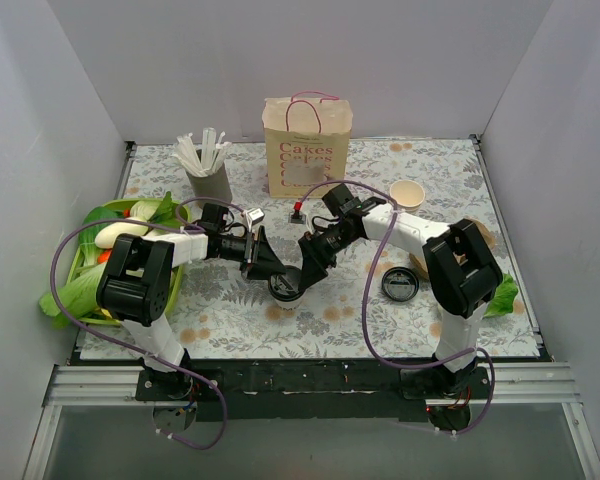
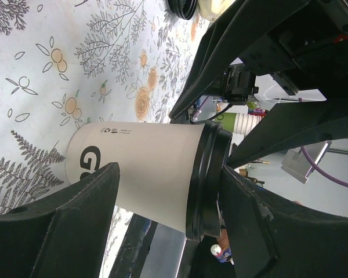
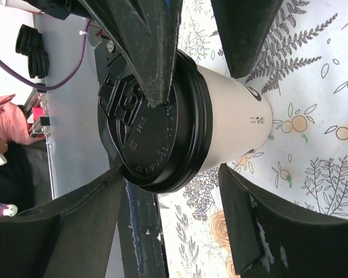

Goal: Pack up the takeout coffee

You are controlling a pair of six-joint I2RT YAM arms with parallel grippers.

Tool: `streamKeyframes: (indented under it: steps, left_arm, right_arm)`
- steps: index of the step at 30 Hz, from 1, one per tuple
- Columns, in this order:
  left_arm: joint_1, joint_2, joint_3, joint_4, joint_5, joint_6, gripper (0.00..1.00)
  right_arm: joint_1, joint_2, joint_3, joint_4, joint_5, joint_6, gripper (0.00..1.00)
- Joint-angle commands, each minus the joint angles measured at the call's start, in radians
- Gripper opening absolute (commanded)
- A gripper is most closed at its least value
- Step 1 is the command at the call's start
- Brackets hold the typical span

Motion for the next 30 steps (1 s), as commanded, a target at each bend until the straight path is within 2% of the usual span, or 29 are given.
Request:
streamKeyframes:
  steps: [1,7,8,9,13,25,30]
  left_arm:
    - [-0.005,0.023,0.009,-0.012,-0.098,0.042,0.66]
    - [-0.005,0.007,0.029,-0.003,-0.067,0.024,0.67]
    - [-0.005,0.004,0.026,-0.002,-0.065,0.024,0.68]
    - [-0.005,0.004,0.020,-0.002,-0.067,0.024,0.68]
    - [-0.005,-0.002,0.006,-0.002,-0.076,0.024,0.67]
    - [-0.005,-0.008,-0.003,0.001,-0.088,0.018,0.67]
    - [-0.005,-0.010,-0.006,0.006,-0.091,0.013,0.67]
  right_arm:
    - [0.019,0.016,0.000,0.023,0.183,-0.137,0.74]
    - [0.019,0.007,0.029,0.003,0.045,-0.151,0.82]
    - [0.017,0.004,0.027,-0.004,0.014,-0.154,0.91]
    - [0.019,-0.001,0.026,-0.006,-0.001,-0.157,0.94]
    - [0.020,-0.021,0.014,-0.021,-0.023,-0.177,0.97]
    - [0.050,-0.029,0.015,0.014,0.135,-0.137,0.98]
    - [0.062,-0.027,0.001,0.019,0.254,-0.109,0.95]
